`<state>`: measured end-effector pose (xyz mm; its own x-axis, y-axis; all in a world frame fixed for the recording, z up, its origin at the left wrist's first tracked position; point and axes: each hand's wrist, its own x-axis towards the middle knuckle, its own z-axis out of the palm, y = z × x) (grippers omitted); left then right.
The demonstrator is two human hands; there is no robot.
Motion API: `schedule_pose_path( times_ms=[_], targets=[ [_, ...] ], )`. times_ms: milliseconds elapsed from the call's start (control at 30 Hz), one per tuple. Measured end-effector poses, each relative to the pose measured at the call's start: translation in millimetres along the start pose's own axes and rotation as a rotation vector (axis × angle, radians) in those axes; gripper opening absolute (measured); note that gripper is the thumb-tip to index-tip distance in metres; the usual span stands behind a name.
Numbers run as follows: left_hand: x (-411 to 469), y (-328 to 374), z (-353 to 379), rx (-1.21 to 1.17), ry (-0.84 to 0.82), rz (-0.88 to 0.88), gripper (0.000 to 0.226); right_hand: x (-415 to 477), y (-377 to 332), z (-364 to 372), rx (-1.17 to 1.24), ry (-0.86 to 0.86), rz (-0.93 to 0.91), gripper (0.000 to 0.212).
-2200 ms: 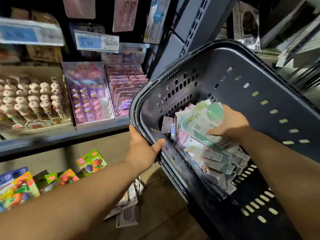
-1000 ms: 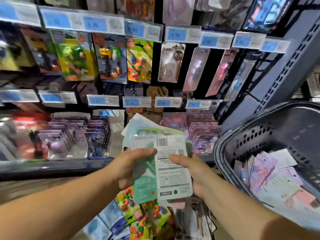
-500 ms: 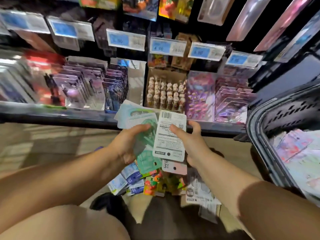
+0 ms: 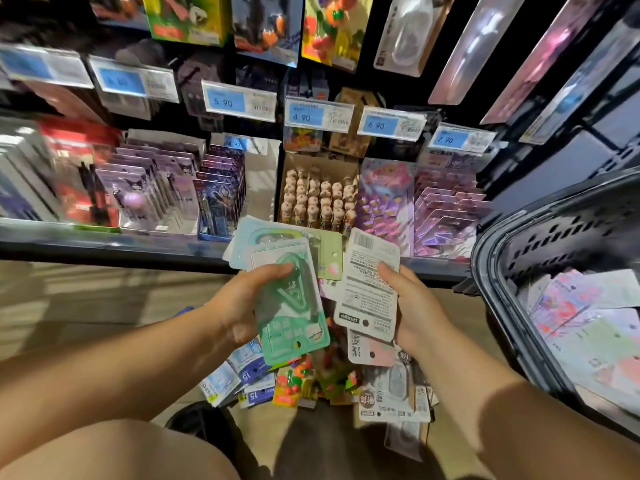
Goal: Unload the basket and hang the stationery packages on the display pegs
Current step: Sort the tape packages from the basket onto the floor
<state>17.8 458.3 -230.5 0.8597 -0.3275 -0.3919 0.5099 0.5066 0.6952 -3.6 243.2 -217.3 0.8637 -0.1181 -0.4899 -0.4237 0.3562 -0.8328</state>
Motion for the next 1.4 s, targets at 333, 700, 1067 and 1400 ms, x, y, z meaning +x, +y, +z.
schedule_pose_path(
  times_ms=[333, 700, 1067, 1400],
  targets=[
    [-3, -12, -4, 0.143, -0.157, -0.193, 0.039, -3, -14, 5, 0.072, -0.055, -0.052, 0.017],
    [-1, -18, -1, 0.156, -0.176, -0.235, 0.04, -7, 6, 25, -0.087, -0.109, -0.199, 0.013],
    [0, -22, 2, 0.228, -0.118, -0.289, 0.043, -3, 8, 23, -0.038, -0.052, -0.173, 0.02],
    [0, -22, 1, 0.248, -0.084, -0.245, 0.035, -4, 9, 26, -0.009, -0.041, -0.13, 0.02]
  ],
)
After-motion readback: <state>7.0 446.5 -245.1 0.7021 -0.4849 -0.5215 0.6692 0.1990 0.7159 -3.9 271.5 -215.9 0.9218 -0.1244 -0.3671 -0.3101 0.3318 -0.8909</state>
